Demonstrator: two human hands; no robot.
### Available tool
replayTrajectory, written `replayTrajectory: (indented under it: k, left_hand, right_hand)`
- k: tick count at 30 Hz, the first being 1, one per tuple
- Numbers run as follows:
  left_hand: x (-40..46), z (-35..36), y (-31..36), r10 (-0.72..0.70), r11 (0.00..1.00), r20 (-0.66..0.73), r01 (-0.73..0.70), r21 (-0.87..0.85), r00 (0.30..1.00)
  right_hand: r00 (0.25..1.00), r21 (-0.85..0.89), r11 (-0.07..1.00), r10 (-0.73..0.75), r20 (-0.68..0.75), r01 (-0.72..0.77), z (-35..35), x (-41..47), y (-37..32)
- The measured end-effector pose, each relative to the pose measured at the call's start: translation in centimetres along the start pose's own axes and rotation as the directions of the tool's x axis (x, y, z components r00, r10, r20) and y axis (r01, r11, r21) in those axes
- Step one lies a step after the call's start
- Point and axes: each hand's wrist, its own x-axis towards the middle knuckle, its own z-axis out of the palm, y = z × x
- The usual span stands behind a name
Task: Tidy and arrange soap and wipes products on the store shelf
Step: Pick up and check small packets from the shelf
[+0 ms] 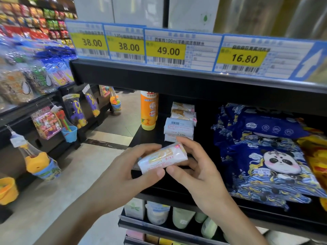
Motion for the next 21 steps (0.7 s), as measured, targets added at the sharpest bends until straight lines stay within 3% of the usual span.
replayTrajectory:
  k: [6, 10, 15, 18, 21]
  left_hand:
    - [-1.0, -2.8, -0.8, -0.042, 0.999, -0.076, 0.041, -0.015, 0.996]
    - [-1.8, -4.3, -2.1, -0.099, 0.995, -0.207, 0.094, -0.030, 0.973]
    - [-2.1, -5.0, -3.5, -0.182, 0.980, -0.229, 0.159, -0.118, 0.956]
    - [-1.9, -5.1, -4.0, -0.214, 0.973, -0.254, 0.182, -0.141, 0.943]
    - [-1.5, -5.0, -3.9, -0.237, 0.968, -0.264, 0.203, -0.150, 0.935]
  right_hand:
    - [0.996, -0.305, 0.952, -0.007, 0.094, 0.036, 2.2, 2.2, -0.1]
    - [0.985, -0.669, 0.739, 0.047, 0.168, 0.079, 2.3, 3.7, 0.8]
    - [0.951, -0.790, 0.591, 0.120, 0.286, 0.163, 4.5, 5.2, 1.8]
    - [0.968, -0.849, 0.518, 0.140, 0.206, 0.106, 5.7, 5.9, 2.1]
    - [0.987, -0.832, 0.555, 0.127, 0.094, 0.007, 5.8, 5.0, 2.1]
